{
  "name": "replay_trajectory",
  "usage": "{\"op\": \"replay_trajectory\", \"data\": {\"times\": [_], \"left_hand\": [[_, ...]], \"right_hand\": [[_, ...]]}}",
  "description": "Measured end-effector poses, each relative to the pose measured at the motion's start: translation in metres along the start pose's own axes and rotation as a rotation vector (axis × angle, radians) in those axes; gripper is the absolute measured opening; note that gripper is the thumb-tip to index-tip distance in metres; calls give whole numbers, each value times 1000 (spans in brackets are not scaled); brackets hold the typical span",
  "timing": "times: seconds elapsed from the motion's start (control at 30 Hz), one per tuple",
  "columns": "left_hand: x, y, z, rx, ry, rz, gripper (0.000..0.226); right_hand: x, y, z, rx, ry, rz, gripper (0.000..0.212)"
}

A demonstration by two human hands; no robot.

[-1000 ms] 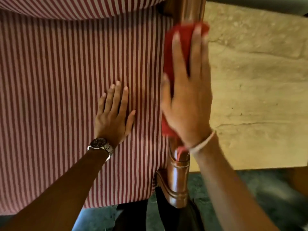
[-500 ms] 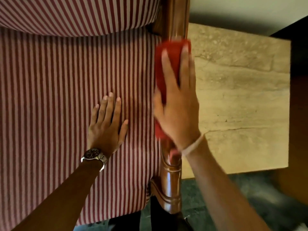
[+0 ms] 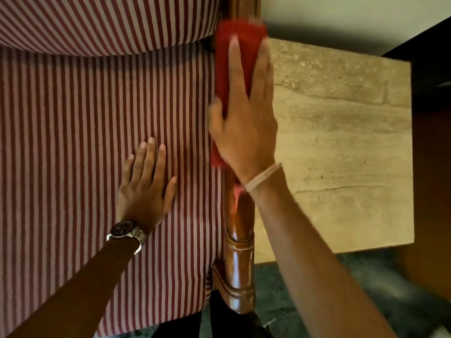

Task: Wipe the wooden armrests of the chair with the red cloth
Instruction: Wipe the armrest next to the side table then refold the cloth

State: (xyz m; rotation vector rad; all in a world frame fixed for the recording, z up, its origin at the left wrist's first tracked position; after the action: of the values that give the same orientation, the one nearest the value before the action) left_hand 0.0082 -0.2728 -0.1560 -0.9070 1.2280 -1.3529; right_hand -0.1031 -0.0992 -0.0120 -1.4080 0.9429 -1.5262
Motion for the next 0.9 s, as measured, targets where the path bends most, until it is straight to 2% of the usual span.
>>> {"op": "replay_trajectory", "data": {"times": [0.07,0.2,0.27,0.33,0.43,0.5,0.57,0.67,0.73,0.8,0.9], "left_hand": [[0,0,0,-10,0,15,67],[0,-1,-2,-18,-1,25,67],[0,1,-1,-20,-5,20,67],[1,2,-2,-24,-3,22,67],[1,2,-2,-27,-10,13,67],[-1,1,-1,-25,-10,-4,66],[0,0,-1,-23,-5,2,67],[0,2,-1,-31,-17,10,67],[0,4,-1,-40,-10,24,68],[-1,4,-2,-43,-9,35,68],[1,2,0,-39,-4,45,67]], "right_hand": [[-3,1,-8,-32,11,39,67],[3,1,136,168,64,33,72],[0,3,170,191,68,25,74],[-3,5,124,148,76,1,74],[2,1,3,26,52,-60,70],[1,-3,-33,-48,63,-30,69],[-2,-1,-1,7,45,14,70],[-1,-2,124,216,62,-5,72],[-5,-1,164,237,63,-9,73],[-9,1,137,227,74,-7,75],[-6,3,44,99,39,-58,72]]}}
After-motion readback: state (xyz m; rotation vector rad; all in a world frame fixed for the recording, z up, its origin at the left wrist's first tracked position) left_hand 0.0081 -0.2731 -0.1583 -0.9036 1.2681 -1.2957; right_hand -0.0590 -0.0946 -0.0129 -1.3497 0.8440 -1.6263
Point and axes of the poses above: each hand's wrist, its own z-axis away from the middle knuckle, its own y-axis out of the palm, x = y × z, the point moved 1 cm from there along -z, towards the middle knuckle, and after that the axes turned 9 degrees about x, right-handed, at the moved point
